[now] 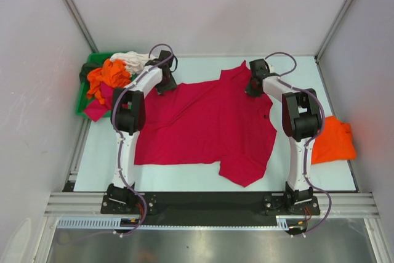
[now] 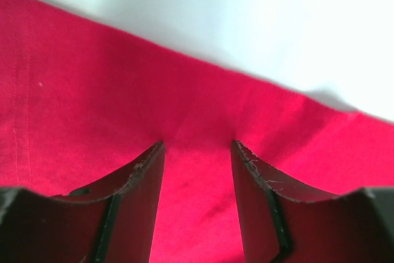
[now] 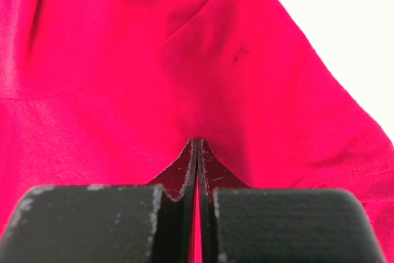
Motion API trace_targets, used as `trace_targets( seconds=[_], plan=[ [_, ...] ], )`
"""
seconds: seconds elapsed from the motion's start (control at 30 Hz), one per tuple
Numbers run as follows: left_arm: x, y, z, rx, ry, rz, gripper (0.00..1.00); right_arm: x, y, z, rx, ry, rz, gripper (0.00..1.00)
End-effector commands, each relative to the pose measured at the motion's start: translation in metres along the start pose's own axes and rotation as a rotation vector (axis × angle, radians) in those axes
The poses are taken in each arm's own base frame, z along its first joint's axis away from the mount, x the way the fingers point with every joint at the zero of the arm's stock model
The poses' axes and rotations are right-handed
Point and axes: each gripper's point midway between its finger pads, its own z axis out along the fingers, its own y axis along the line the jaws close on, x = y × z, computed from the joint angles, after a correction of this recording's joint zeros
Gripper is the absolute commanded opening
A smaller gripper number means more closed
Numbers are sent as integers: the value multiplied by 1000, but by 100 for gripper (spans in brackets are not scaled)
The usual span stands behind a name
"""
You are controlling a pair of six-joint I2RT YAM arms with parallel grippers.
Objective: Fold and stack the t-shirts
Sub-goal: Flatten out the tshirt
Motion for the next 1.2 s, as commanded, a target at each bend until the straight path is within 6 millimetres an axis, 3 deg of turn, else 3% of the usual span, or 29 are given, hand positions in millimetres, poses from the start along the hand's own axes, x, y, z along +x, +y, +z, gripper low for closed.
trace_targets(
  seconds=[0.0,0.43,0.6,0.87,1.0,1.07,1.1,1.13,1.17],
  plan=[
    [-6,17,20,-22,47,-20,53,25,-35,-2,112,93,7,0],
    [-43,8,30,29,10,-46,54,18,-89,-17,219,84,101,0],
    [-47,20,39,22,24,-80,53,19,-100,-15,243,96,122,0],
    [-65,36,37,18,1,-108,54,13,-118,-10,262,106,182,0],
    [-73,36,31,31,-19,-112,53,3,-103,-12,187,81,173,0],
    [-81,30,14,65,-40,-127,54,-2,-82,-14,107,41,133,1],
    [-78,29,14,72,-49,-135,54,-13,-68,-26,66,-1,115,8],
    [-95,23,-16,112,-115,-145,54,-21,-57,-30,31,-45,93,14],
    [-99,19,-28,133,-152,-142,55,-27,-46,-38,1,-76,76,20]
  ],
)
